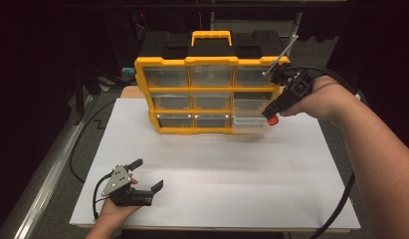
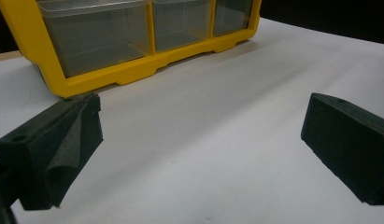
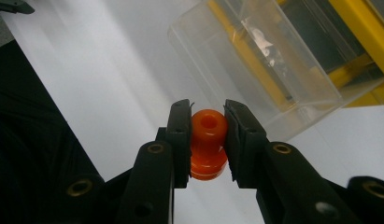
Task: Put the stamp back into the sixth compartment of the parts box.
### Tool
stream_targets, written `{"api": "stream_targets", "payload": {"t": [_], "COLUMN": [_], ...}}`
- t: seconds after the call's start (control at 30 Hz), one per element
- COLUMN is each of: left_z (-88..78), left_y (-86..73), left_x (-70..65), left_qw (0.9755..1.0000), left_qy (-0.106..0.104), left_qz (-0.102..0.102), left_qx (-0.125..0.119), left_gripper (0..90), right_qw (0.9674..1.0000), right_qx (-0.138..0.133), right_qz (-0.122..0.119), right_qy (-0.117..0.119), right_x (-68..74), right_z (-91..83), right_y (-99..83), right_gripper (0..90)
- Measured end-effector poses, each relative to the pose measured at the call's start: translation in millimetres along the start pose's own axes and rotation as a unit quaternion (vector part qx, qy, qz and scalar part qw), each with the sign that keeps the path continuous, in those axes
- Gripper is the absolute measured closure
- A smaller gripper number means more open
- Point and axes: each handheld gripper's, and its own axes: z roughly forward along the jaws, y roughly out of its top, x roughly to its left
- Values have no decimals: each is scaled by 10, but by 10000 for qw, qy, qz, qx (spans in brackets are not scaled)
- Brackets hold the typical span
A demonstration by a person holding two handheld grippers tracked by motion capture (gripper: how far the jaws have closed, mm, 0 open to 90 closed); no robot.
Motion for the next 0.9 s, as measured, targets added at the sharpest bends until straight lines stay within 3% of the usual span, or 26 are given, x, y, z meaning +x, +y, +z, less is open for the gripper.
{"api": "stream_targets", "payload": {"t": [0.33, 0.9], "left_z": [10, 9], "left_y": [-3, 4], "left_x": [-14, 2], "left_qw": [10000, 10000], "left_qy": [-18, 32], "left_qz": [44, -10], "left_qx": [21, -26], "left_gripper": [4, 4], "right_qw": [10000, 9998], "right_qx": [-40, 10], "right_qz": [-3, 25], "right_qy": [3, -203], "right_x": [-49, -157], "right_z": [70, 186], "right_y": [181, 452], "right_gripper": [742, 741]}}
